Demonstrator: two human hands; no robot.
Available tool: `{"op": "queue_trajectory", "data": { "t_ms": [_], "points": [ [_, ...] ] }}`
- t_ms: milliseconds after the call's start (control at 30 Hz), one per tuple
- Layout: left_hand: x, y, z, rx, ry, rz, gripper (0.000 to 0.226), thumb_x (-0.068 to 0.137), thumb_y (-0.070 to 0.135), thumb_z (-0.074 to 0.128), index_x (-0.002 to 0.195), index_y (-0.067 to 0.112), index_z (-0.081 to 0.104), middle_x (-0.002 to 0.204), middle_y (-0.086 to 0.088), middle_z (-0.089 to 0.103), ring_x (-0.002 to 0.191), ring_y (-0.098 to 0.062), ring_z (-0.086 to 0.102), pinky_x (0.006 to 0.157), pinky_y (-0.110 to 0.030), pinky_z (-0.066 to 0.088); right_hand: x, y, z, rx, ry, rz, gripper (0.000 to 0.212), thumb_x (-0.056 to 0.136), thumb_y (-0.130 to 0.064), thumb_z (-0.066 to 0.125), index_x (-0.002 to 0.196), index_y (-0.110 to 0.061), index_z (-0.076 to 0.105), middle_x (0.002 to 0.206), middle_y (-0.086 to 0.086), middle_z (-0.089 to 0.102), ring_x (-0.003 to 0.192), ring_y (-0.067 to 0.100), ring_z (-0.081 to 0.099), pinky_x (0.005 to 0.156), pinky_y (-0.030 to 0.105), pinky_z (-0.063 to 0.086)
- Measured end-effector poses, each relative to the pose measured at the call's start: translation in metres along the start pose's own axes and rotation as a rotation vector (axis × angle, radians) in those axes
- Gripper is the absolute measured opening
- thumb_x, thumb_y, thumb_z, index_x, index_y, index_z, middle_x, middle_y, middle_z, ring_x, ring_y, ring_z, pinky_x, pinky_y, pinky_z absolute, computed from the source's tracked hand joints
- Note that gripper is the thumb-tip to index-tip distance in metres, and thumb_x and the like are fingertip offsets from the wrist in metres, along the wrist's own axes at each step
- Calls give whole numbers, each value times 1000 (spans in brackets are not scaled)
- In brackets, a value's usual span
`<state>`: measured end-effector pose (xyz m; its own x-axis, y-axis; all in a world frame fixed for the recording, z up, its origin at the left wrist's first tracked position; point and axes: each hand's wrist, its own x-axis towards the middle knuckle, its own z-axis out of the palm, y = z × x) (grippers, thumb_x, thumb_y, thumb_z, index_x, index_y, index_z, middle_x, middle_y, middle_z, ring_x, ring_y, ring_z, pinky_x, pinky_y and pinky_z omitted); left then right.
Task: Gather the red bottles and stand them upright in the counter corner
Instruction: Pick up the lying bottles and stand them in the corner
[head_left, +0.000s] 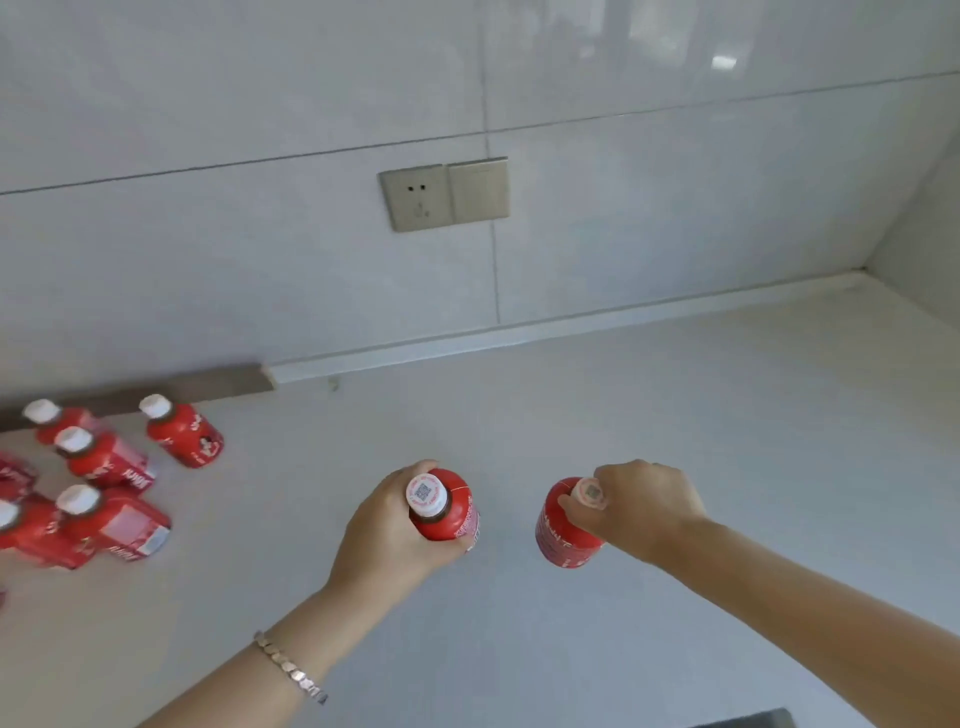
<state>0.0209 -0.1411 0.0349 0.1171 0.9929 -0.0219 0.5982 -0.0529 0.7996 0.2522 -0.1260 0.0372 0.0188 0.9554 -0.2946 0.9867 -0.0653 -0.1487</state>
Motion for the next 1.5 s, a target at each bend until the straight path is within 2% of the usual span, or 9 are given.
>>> {"op": "queue_trajectory", "data": {
  "t_ms": [200,300,500,667,767,933,1100,1233,1500],
  "points": [
    [-53,-125,-159,19,230,-197,55,55,19,86,75,55,51,78,29,62,79,13,58,67,3,36,27,-194,35,89,-73,-125,37,83,-58,48,79,-21,53,79,-4,58,74,18,57,49,21,35],
    [-84,-177,-214,26,337,-295,48,56,21,86,90,40,58,90,19,65,87,-1,62,80,-14,48,42,-277,57,197,-100,-164,33,83,-50,53,79,-17,54,82,1,61,75,21,59,54,24,40],
    [-123,-260,-272,55,455,-476,65,59,21,85,117,25,56,112,7,63,109,-16,60,93,-27,48,75,-413,94,219,-29,-259,31,86,-45,51,84,-14,54,85,3,59,76,23,58,62,27,41],
    [-132,-299,-292,67,499,-520,65,59,25,84,117,24,56,114,4,65,109,-15,61,95,-29,51,101,-481,117,149,-56,-224,43,90,-42,49,113,-6,57,109,11,63,99,29,63,67,29,44],
    [-128,-315,-296,72,474,-529,67,58,29,84,119,22,56,114,4,65,109,-15,61,96,-30,52,110,-501,123,217,-57,-183,45,93,-39,47,119,-3,52,117,15,60,103,31,61,70,31,45],
    [-109,-332,-295,13,467,-557,56,60,24,83,110,23,57,106,6,64,101,-13,60,89,-24,49,112,-504,122,228,-104,-271,36,94,-30,46,112,-1,56,111,15,64,82,23,50,64,26,38],
    [-72,-344,-289,-30,409,-600,49,62,21,82,104,23,58,101,5,64,101,-17,61,87,-27,46,99,-466,136,-53,-261,-335,36,93,-30,48,123,-12,52,127,7,56,118,24,53,94,33,44],
    [-55,-354,-285,-73,416,-640,62,63,18,83,118,16,54,119,-5,64,113,-25,59,98,-37,46,92,-430,142,-148,-352,-325,36,92,-32,48,124,-17,51,130,2,53,121,19,51,96,31,42],
    [-72,-329,-266,276,51,-932,85,87,42,55,145,0,9,140,-17,43,127,-32,48,103,-41,42,86,-386,138,-191,-438,-246,35,91,-29,46,125,-19,52,131,1,55,121,19,52,94,30,43]
  ]
}}
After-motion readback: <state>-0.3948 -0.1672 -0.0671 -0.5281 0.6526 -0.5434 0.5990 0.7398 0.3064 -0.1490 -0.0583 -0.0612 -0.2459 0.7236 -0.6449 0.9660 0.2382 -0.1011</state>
